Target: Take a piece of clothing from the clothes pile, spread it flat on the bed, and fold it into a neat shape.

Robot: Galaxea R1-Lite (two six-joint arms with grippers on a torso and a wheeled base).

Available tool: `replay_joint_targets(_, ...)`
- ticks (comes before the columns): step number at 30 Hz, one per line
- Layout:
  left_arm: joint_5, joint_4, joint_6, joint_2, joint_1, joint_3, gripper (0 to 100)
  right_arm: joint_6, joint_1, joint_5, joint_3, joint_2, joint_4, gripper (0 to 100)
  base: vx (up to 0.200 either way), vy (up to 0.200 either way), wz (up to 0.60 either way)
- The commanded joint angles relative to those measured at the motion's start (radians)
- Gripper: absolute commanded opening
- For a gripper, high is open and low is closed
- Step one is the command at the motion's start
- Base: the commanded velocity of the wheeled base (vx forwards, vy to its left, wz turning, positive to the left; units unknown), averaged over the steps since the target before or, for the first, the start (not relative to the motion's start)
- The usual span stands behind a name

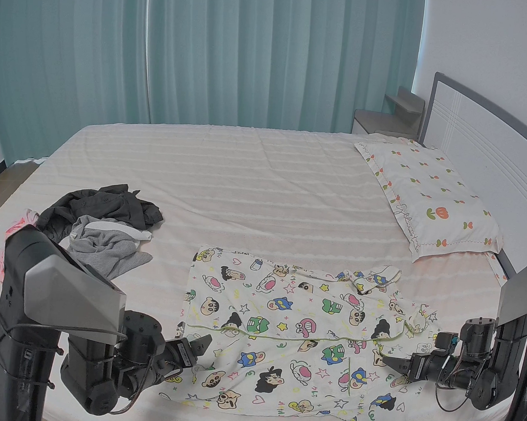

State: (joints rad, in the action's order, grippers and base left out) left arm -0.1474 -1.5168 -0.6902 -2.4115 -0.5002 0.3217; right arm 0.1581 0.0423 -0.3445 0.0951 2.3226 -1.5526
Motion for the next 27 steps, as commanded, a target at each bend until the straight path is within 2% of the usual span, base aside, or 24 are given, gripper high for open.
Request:
replay_joint_targets(1,0.008,0.202,0.003,-0.057,-0.012,0.163,100,0.000,0.008,-0.001,-0.009,-0.005,-0.018,100,0.000,0.000,0.00)
replay_joint_targets(4,0.034,0.371,-0.008,0.006,-0.018,0.231,100,0.000,0.004,-0.001,-0.012,-0.002,-0.018,100,0.000,0.000,0.00)
replay_joint_targets(6,0.051,0.435,-0.028,0.038,-0.018,0.257,100,0.000,0.004,-0.001,-0.012,0.000,-0.018,100,0.000,0.000,0.00)
replay_joint_targets(8,0.051,0.435,-0.028,0.038,-0.018,0.257,100,0.000,0.004,-0.001,-0.012,0.000,-0.018,100,0.000,0.000,0.00)
replay_joint_targets(9,0.057,0.520,-0.104,0.072,-0.021,0.316,100,0.000,0.004,-0.001,-0.012,0.001,-0.018,100,0.000,0.000,0.00)
replay_joint_targets(13,0.066,0.632,-0.195,0.100,-0.021,0.373,100,0.000,0.004,-0.001,-0.012,0.004,-0.018,100,0.000,0.000,0.00)
replay_joint_targets(16,0.089,0.678,-0.219,0.111,-0.021,0.389,100,0.000,0.004,-0.001,-0.014,0.006,-0.018,100,0.000,0.000,0.00)
replay_joint_targets(19,0.115,0.804,-0.276,0.144,-0.023,0.430,100,0.000,0.004,-0.001,-0.014,0.008,-0.018,100,0.000,0.000,0.00)
replay_joint_targets(23,0.115,0.992,-0.322,0.157,-0.024,0.516,100,0.000,0.004,-0.001,-0.014,0.008,-0.018,100,0.000,0.000,0.00)
replay_joint_targets(27,0.108,1.090,-0.347,0.158,-0.038,0.562,100,0.000,0.005,-0.001,-0.014,0.008,-0.018,100,0.000,0.000,0.00)
